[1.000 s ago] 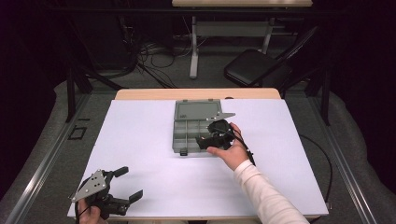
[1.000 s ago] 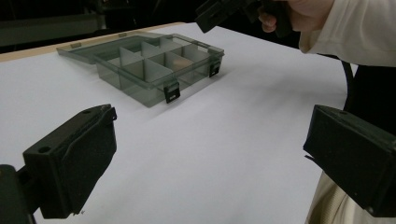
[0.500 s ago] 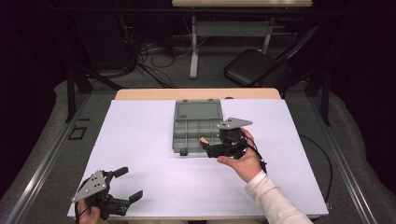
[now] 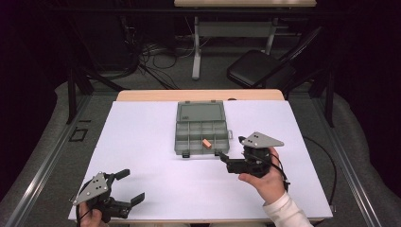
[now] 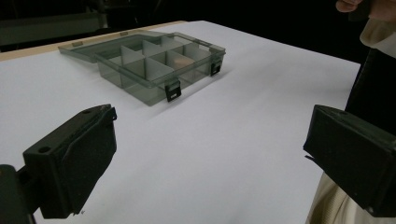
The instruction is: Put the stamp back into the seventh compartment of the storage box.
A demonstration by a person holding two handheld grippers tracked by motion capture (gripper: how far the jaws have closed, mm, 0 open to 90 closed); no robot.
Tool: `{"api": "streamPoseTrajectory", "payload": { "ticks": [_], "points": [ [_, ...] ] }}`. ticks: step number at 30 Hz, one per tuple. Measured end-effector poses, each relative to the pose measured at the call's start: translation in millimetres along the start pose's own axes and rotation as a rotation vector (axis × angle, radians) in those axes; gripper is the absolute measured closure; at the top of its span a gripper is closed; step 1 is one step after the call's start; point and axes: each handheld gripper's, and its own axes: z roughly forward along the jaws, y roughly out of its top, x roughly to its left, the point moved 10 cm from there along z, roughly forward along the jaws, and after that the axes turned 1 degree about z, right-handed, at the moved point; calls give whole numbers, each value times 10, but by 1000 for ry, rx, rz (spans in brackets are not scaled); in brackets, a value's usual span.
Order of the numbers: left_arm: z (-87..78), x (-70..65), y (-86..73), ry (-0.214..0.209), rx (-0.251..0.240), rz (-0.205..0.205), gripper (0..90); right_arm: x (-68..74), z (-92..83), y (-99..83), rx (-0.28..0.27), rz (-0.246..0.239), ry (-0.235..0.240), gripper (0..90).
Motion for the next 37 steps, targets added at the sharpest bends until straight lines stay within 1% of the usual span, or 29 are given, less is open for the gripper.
{"api": "streamPoseTrajectory", "payload": {
  "ticks": [2,4,8,9,11,15,18,19,24,26,30,34,37],
  "points": [
    [-1,2,1,1,-1,0,22,-24,-76,-39,-10,9,-4,148],
    [4,15,4,23,-7,-1,22,-53,-141,-92,-24,17,-12,149],
    [5,9,5,18,-5,-1,22,-80,-224,-205,-27,21,-26,150],
    [4,11,4,25,-2,0,22,-84,-245,-238,-27,22,-31,150],
    [6,10,8,23,-8,-3,22,-91,-275,-297,-34,19,-40,150],
    [7,12,6,23,-9,-3,22,-88,-325,-420,-48,39,-48,151],
    [9,9,6,22,-8,-3,22,-95,-335,-490,-54,39,-52,153],
    [10,6,6,21,-8,-5,22,-94,-336,-516,-60,48,-55,153],
    [10,7,3,17,-4,-1,22,-121,-336,-586,-75,58,-64,154],
    [12,8,4,20,-7,-2,22,-130,-339,-596,-77,43,-78,154],
    [12,12,2,20,-4,-3,22,-120,-333,-607,-84,39,-75,154],
    [18,11,1,22,-5,-4,22,-105,-307,-642,-69,38,-63,154],
    [21,12,-1,22,-3,-4,22,-102,-296,-647,-72,43,-63,153]
  ]
}}
